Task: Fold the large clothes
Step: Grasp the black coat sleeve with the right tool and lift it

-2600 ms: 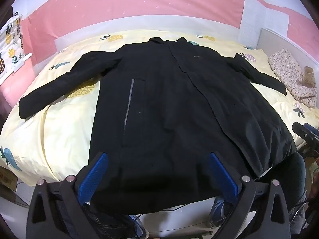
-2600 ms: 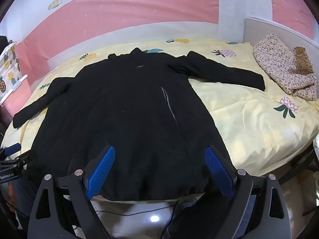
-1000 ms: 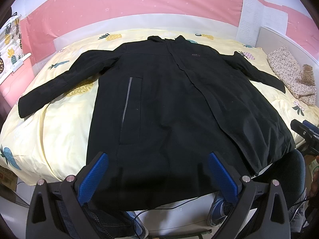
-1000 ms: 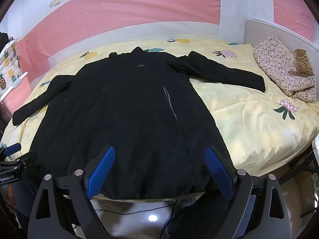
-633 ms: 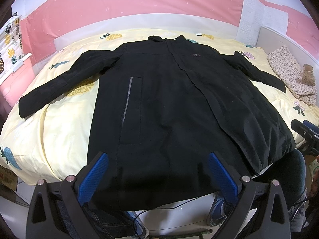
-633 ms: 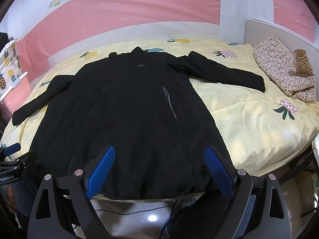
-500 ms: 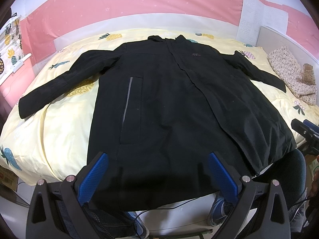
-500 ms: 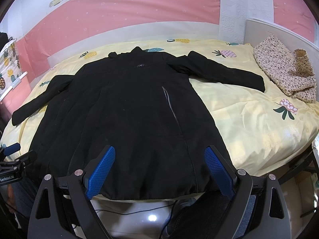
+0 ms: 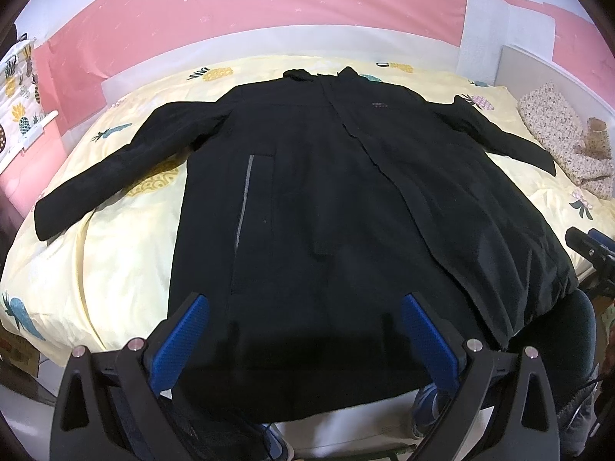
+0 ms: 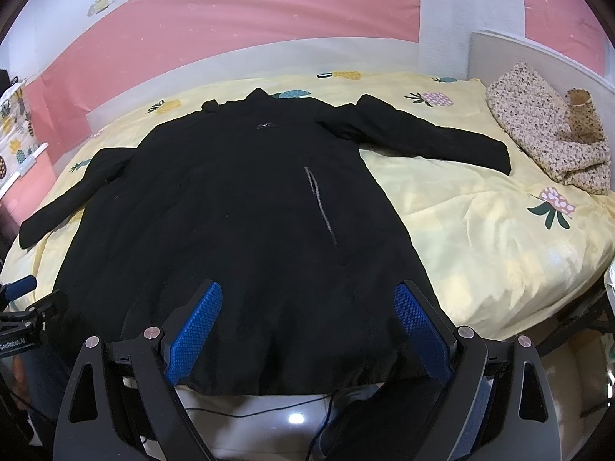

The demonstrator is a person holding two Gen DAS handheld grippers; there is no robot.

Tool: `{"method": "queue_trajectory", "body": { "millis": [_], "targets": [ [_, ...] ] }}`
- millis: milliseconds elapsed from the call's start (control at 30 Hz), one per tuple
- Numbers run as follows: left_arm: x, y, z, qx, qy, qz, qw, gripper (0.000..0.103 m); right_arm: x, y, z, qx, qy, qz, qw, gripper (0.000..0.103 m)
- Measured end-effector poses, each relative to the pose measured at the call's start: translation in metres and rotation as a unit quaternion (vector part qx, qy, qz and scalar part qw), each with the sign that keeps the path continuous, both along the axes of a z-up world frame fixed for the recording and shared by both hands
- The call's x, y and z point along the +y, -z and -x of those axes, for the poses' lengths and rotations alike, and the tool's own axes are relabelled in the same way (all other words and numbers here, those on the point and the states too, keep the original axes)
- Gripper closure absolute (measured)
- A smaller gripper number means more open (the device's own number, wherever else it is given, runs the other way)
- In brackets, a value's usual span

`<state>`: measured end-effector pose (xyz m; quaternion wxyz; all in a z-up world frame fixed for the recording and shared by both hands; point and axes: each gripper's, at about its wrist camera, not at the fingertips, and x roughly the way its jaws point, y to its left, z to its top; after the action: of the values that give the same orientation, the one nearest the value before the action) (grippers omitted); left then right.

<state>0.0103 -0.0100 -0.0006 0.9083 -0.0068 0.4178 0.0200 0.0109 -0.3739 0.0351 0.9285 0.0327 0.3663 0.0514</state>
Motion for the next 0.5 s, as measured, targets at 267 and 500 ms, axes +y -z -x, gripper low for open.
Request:
{"method": "queue_trajectory", "body": {
  "millis": [267,500],
  "targets": [
    [-0.008,-0.005,-0.020,-0.009,0.017,-0.004,0.9998,0.002,-0.023,0.000,-0.033,0.002,0.019,-0.017,1.000,0.011],
    [-0.018,-0.007,-0.048,-0.016,0.033,-0.016,0.9992,0.002,-0.063,0.002,-0.079,0.009,0.064,-0.038,0.997,0.011]
  ]
}}
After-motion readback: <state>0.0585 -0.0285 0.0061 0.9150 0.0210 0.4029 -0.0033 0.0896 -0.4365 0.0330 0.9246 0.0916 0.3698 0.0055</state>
